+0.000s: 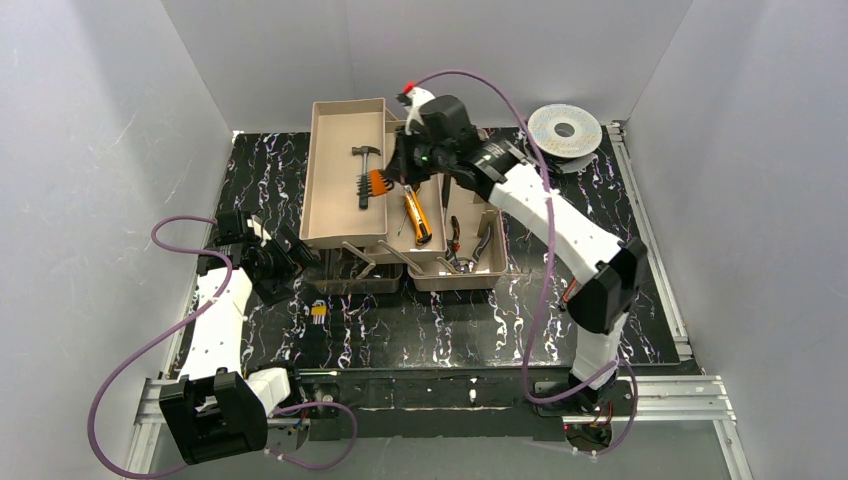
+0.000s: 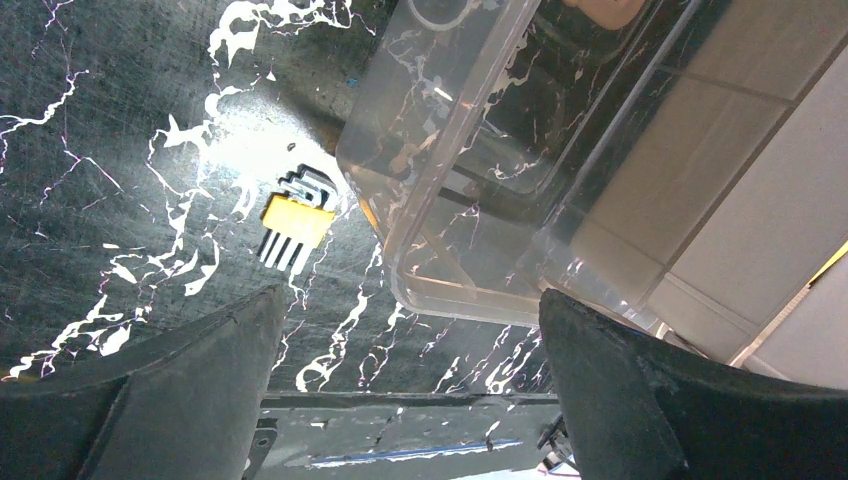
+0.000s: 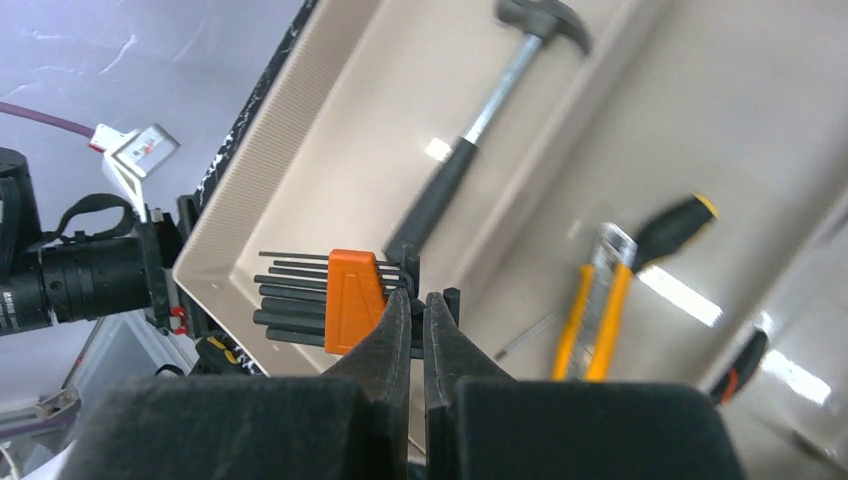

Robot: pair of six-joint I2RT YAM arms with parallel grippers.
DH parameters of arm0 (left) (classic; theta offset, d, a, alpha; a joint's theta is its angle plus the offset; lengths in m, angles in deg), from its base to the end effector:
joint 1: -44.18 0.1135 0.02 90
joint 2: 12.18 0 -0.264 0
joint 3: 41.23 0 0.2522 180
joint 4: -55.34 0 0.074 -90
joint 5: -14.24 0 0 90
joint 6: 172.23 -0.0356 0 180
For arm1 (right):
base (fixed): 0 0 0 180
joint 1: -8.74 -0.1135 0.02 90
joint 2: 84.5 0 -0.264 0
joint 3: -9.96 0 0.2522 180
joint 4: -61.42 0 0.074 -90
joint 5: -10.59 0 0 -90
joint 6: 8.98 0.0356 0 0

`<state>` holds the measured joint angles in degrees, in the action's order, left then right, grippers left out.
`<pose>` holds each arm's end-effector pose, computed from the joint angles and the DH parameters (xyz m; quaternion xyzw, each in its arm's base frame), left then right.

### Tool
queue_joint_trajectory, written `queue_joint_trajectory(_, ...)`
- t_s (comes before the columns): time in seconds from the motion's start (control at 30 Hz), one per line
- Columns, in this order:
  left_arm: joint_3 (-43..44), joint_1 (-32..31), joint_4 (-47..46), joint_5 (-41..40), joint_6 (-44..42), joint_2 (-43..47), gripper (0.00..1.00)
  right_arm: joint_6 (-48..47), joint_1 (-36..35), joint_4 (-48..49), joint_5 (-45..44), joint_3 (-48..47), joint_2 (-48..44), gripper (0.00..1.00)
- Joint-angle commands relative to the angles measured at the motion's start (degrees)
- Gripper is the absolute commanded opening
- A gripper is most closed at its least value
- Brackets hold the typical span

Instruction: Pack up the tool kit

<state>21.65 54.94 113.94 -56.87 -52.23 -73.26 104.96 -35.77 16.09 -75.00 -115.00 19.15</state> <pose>0.2019 0.0266 0.2624 -0.2853 0.9025 -0.2021 0.2516 0.2956 0.2945 0.4171 -0.1703 0.8209 0.3327 0.4317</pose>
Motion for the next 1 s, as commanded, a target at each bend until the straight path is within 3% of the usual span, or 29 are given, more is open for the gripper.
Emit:
queue_joint_trajectory(0.0,0.8,-0.5,-0.5,0.9,-0.3,0.9,1.0,-3.7,-2.9,-0.5,-1.6,-12.4,5.8,0.01)
queue_joint_trajectory(0.3,0.7,-0.4,-0.5,0.3,-0.3,1.1,1.0,-3.4,-3.9,2.8,3.2,-22.2,15.3,0.02)
queue_joint_trajectory(0.37,0.6,-0.4,-0.6,0.3,-0.2,1.1,1.0,-3.2,-4.1,4.7,4.9,-22.1,15.8,0.26)
queue_joint_trajectory(0.4,0.6,-0.5,-0.6,0.3,-0.2,1.1,1.0,-3.2,-4.2,5.2,5.4,-22.1,16.0,0.46)
queue_joint_trajectory(0.43,0.6,-0.5,-0.6,0.2,-0.2,1.2,1.0,-3.6,-4.3,5.3,5.9,-22.1,16.1,0.59)
queue_joint_trajectory(0.47,0.6,-0.5,-0.7,0.2,-0.1,1.2,0.99,-4.0,-4.4,5.1,5.8,-22.1,16.1,0.69)
queue_joint_trajectory(0.53,0.5,-0.4,-0.7,0.1,-0.2,1.1,1.0,-4.4,-4.6,4.4,3.3,-21.2,15.3,0.76)
queue_joint_trajectory(0.7,0.4,-0.4,-0.8,0.1,0.0,1.2,1.0,-7.2,-4.5,5.9,-3.4,-12.3,7.5,0.8)
queue_joint_trajectory(0.97,0.4,-0.4,-1.0,0.5,0.0,1.3,1.0,-7.1,-1.6,4.3,-19.5,10.9,-12.1,0.79)
